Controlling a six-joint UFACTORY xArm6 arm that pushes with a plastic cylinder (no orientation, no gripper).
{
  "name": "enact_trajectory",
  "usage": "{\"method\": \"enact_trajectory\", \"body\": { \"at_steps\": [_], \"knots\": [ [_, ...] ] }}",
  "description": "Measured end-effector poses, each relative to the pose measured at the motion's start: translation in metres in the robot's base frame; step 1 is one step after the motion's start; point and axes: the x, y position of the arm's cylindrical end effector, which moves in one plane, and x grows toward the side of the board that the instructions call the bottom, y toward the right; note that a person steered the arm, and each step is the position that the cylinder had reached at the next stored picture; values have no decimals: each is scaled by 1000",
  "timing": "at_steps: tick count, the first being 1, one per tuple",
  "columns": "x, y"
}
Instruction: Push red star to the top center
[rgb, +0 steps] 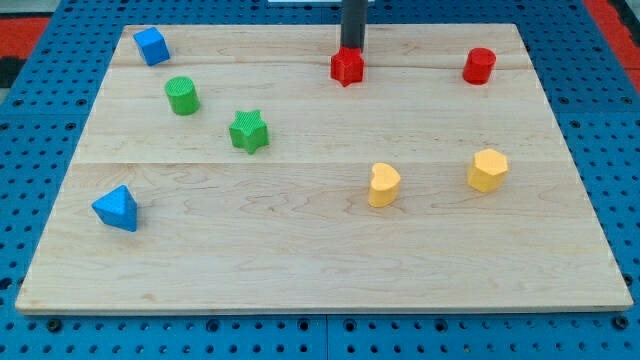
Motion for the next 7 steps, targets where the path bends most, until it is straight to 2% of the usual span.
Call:
{"method": "enact_trajectory", "body": {
  "at_steps": [2,3,4,5,7],
  "knots": [
    [3,13],
    [14,61],
    [57,59],
    [66,39],
    [53,-16]
  ]
}}
